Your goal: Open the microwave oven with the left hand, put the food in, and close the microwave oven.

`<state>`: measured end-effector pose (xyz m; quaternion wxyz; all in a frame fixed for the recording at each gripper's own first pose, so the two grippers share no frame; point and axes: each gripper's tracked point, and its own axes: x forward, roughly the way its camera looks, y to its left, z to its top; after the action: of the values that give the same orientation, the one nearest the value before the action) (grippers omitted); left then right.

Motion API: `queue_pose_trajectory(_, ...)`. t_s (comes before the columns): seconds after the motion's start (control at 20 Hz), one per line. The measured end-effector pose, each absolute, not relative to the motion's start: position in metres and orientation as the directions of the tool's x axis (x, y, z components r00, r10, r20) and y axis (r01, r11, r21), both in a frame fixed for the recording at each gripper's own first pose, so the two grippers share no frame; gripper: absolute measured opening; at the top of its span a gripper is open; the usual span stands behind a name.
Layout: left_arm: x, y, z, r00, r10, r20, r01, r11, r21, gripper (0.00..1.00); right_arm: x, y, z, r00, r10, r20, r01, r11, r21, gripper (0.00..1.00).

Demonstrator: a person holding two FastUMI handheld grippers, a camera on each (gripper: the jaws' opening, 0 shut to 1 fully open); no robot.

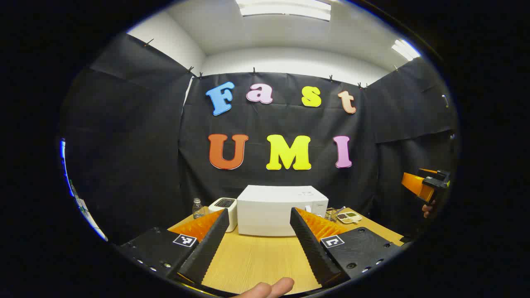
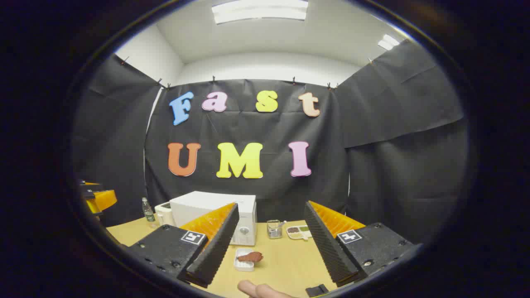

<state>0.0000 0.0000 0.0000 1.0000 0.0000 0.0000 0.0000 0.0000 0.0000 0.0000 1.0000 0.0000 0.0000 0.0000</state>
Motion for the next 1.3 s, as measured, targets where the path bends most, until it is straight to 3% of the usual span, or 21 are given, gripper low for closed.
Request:
queue_pose_trajectory(0.05, 0.000, -0.005, -0.001, 1.000, -0.011, -0.004, 0.011, 1.000, 0.011, 0.93, 0.000, -0.002, -0.001, 1.000, -0.004, -0.003, 0.004, 1.000, -0.004, 1.00)
queue_pose_trajectory(0.35, -0.004, -0.039, -0.005, 0.997, -0.071, -0.011, 0.072, 0.997, 0.038, 0.93, -0.004, -0.007, 0.000, 1.000, 0.003, -0.007, -0.003, 1.000, -0.010, 1.00)
queue_pose_trajectory(0.4, -0.006, -0.042, -0.005, 0.997, -0.076, -0.009, 0.076, 0.996, 0.041, 0.93, -0.006, -0.009, 0.001, 1.000, 0.002, -0.004, -0.002, 1.000, -0.013, 0.90)
queue_pose_trajectory(0.45, -0.006, -0.044, -0.004, 0.997, -0.075, -0.005, 0.075, 0.996, 0.038, 0.93, -0.007, -0.010, 0.004, 1.000, -0.001, 0.002, 0.001, 1.000, -0.014, 1.00)
queue_pose_trajectory(0.5, -0.007, -0.044, -0.001, 0.998, -0.071, 0.002, 0.070, 0.997, 0.032, 0.93, -0.008, -0.012, 0.005, 1.000, -0.003, 0.005, 0.003, 1.000, -0.013, 0.90)
queue_pose_trajectory(0.65, -0.007, -0.042, 0.002, 0.998, -0.061, 0.012, 0.061, 0.998, 0.001, 0.94, -0.010, -0.013, 0.004, 1.000, 0.001, 0.002, -0.001, 1.000, -0.012, 0.90)
queue_pose_trajectory(0.7, -0.007, -0.043, 0.000, 0.998, -0.066, 0.006, 0.066, 0.998, -0.001, 0.95, -0.010, -0.014, 0.005, 1.000, -0.003, 0.002, 0.003, 1.000, -0.015, 1.00)
queue_pose_trajectory(0.8, -0.006, -0.039, 0.000, 0.998, -0.061, 0.007, 0.061, 0.998, -0.001, 0.95, -0.011, -0.018, 0.007, 1.000, -0.009, 0.007, 0.009, 1.000, -0.014, 1.00)
queue_pose_trajectory(0.85, -0.006, -0.039, -0.001, 0.998, -0.057, 0.003, 0.057, 0.998, 0.002, 0.95, -0.010, -0.019, 0.005, 1.000, -0.011, 0.006, 0.011, 1.000, -0.012, 0.90)
queue_pose_trajectory(0.9, -0.006, -0.038, -0.002, 0.999, -0.054, -0.002, 0.054, 0.999, 0.003, 0.95, -0.010, -0.019, 0.005, 1.000, -0.010, 0.003, 0.010, 1.000, -0.012, 1.00)
queue_pose_trajectory(0.95, -0.005, -0.041, -0.003, 0.998, -0.060, -0.002, 0.060, 0.998, 0.001, 0.95, -0.010, -0.018, 0.004, 1.000, -0.006, 0.001, 0.006, 1.000, -0.013, 0.90)
queue_pose_trajectory(1.15, -0.002, -0.046, -0.004, 0.996, -0.086, 0.004, 0.086, 0.996, -0.016, 0.94, -0.008, -0.023, 0.003, 1.000, -0.016, 0.006, 0.016, 1.000, -0.008, 0.90)
queue_pose_trajectory(1.2, 0.000, -0.046, -0.004, 0.996, -0.087, 0.004, 0.087, 0.996, -0.018, 0.94, -0.007, -0.024, 0.003, 1.000, -0.017, 0.007, 0.017, 1.000, -0.007, 1.00)
queue_pose_trajectory(1.3, 0.005, -0.047, -0.007, 0.996, -0.085, -0.003, 0.085, 0.996, -0.020, 0.94, -0.007, -0.024, 0.002, 1.000, -0.014, 0.007, 0.014, 1.000, -0.002, 1.00)
